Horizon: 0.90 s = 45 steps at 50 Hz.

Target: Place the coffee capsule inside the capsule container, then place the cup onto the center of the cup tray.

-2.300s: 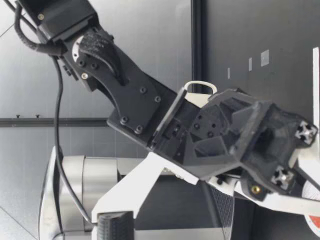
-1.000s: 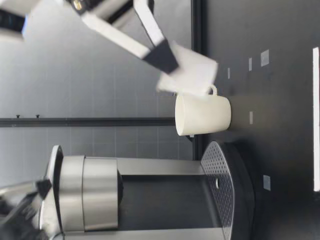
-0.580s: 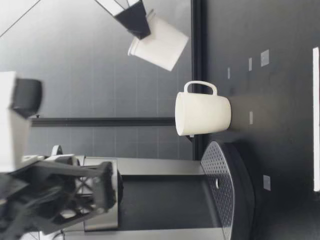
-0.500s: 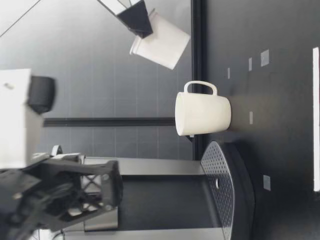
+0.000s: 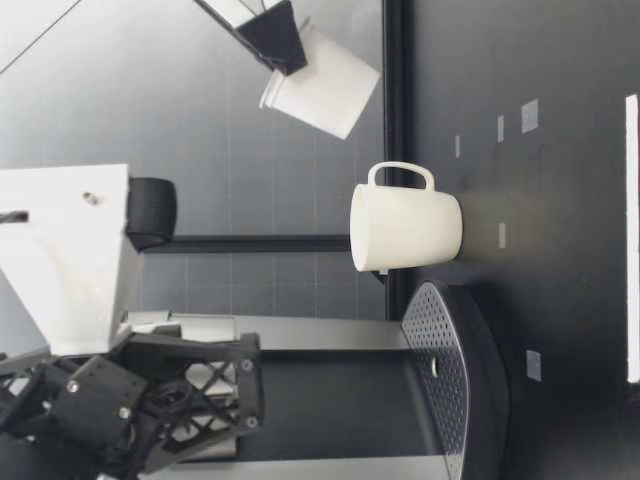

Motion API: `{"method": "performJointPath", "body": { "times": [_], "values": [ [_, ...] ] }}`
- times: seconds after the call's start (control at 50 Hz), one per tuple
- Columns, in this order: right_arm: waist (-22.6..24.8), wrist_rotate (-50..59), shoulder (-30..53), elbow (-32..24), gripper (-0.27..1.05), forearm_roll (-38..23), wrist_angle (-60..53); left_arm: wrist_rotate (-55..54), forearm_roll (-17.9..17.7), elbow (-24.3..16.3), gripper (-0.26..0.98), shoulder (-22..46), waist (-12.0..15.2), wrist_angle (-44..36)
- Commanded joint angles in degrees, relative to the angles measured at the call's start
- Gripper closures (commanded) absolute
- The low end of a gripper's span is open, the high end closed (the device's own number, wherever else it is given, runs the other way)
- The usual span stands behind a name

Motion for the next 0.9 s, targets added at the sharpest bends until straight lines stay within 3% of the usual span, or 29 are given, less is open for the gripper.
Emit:
{"method": "performJointPath", "body": {
  "times": [0.0, 0.28, 0.88],
  "values": [
    [-0.26, 0.09, -0.44, -0.7, 0.29, -0.18, -0.79, -0.18, 1.85, -0.26, 0.61, -2.37, 1.05, 0.0],
    [-0.26, 0.09, -0.35, -0.7, 0.29, -0.18, -0.79, -0.09, 2.9, -0.18, 0.61, -3.52, 3.43, -0.44],
    [-0.26, 0.09, 0.18, -0.26, 0.29, -0.18, -1.23, 4.57, 8.17, -2.37, 0.61, -6.94, 3.6, 1.14]
  ]
}}
